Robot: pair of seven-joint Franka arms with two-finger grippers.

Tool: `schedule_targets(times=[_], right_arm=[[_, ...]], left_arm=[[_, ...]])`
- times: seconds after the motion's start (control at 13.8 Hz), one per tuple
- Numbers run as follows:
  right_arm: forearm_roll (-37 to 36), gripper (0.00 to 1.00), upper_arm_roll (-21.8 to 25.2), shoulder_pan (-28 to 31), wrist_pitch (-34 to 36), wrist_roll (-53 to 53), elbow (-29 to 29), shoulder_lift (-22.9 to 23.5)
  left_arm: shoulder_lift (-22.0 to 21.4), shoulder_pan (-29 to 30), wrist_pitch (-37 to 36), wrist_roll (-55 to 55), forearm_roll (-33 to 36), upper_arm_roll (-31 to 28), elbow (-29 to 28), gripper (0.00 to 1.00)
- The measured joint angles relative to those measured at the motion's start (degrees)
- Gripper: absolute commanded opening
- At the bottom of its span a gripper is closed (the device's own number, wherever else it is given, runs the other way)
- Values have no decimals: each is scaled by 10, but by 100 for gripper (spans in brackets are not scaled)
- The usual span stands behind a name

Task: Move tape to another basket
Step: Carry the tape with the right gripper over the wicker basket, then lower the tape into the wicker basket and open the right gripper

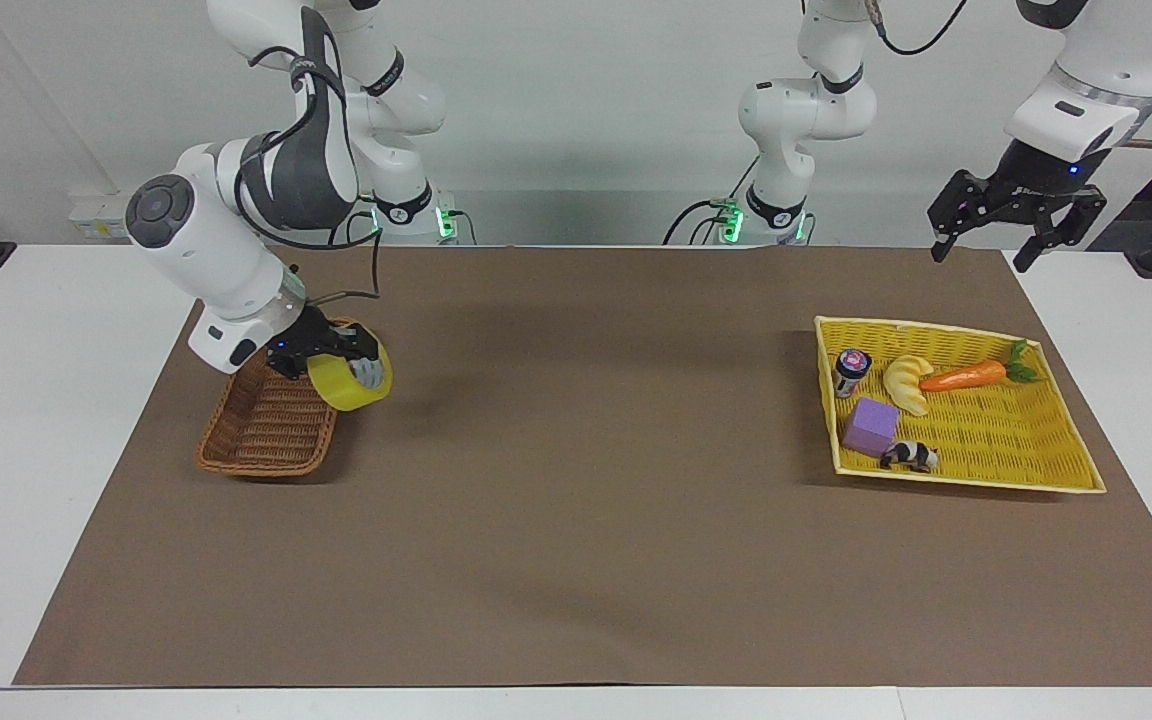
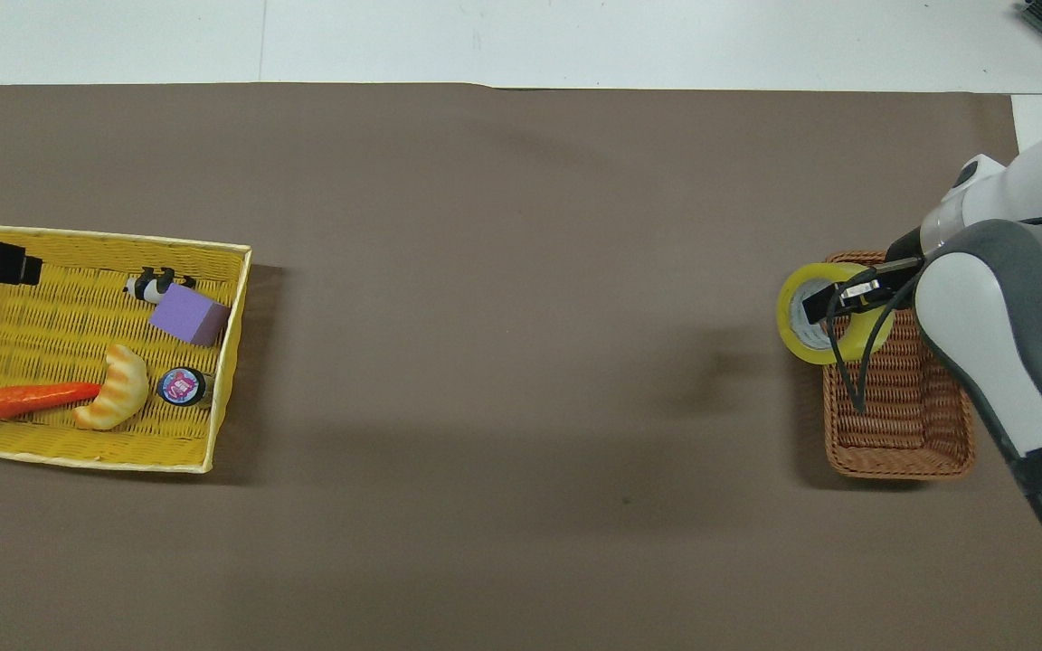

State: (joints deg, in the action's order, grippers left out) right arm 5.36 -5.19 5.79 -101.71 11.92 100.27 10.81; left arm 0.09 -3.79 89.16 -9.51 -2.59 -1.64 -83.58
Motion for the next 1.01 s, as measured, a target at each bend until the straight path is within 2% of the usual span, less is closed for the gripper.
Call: schedule_targets(times=[0.22, 0.43, 0.51, 0.58, 0.65, 0.79, 1.01], right_arm=[[-40, 0, -1, 3, -6, 1, 19, 0], [-69, 0, 0, 42, -54, 53, 57, 0], [-69, 6, 0, 62, -74, 75, 70, 0], [-69, 77, 1, 81, -101, 92, 86, 1], [-69, 100, 1, 90, -123, 98, 101, 2], [-69, 100, 0, 91, -166, 99, 133, 7], [-69, 100, -3, 86, -179, 98, 143, 8]], left_arm=[[0, 0, 0, 0, 0, 0, 0, 100], [0, 0, 0, 0, 0, 0, 0, 100], [0, 0, 0, 0, 0, 0, 0, 100], [0, 0, 0, 0, 0, 0, 0, 100], [0, 0, 0, 0, 0, 0, 0, 100], [0, 0, 0, 0, 0, 0, 0, 100], [0, 0, 0, 0, 0, 0, 0, 100]])
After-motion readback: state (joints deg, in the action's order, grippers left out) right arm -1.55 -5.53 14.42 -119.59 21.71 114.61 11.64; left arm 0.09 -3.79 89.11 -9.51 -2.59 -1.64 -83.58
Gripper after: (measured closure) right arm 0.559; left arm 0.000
